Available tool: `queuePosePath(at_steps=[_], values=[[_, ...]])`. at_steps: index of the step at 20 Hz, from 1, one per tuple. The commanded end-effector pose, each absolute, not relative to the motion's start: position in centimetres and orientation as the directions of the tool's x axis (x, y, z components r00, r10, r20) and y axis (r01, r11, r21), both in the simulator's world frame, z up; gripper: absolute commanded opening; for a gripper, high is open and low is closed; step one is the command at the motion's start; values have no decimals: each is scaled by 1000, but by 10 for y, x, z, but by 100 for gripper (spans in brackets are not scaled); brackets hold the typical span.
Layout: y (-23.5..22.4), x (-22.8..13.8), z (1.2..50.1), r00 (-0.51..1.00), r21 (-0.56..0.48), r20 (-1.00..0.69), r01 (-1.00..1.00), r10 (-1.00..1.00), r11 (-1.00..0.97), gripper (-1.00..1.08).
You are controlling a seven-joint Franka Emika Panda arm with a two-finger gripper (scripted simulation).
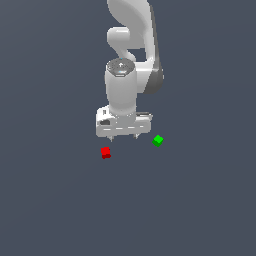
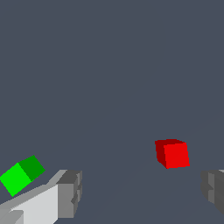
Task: Stack the red cube on top of the green cube.
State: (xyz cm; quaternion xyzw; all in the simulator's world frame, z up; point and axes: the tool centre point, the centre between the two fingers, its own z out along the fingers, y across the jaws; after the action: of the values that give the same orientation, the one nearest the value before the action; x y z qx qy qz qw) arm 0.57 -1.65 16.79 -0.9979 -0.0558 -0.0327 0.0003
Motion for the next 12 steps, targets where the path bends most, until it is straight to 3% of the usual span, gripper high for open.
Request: queuePosePath(at_steps=[1, 12], values=[[-33, 2, 150, 990, 2, 53, 129, 129, -992, 100], [-98, -5, 82, 980, 0, 8, 200, 200, -980, 100]])
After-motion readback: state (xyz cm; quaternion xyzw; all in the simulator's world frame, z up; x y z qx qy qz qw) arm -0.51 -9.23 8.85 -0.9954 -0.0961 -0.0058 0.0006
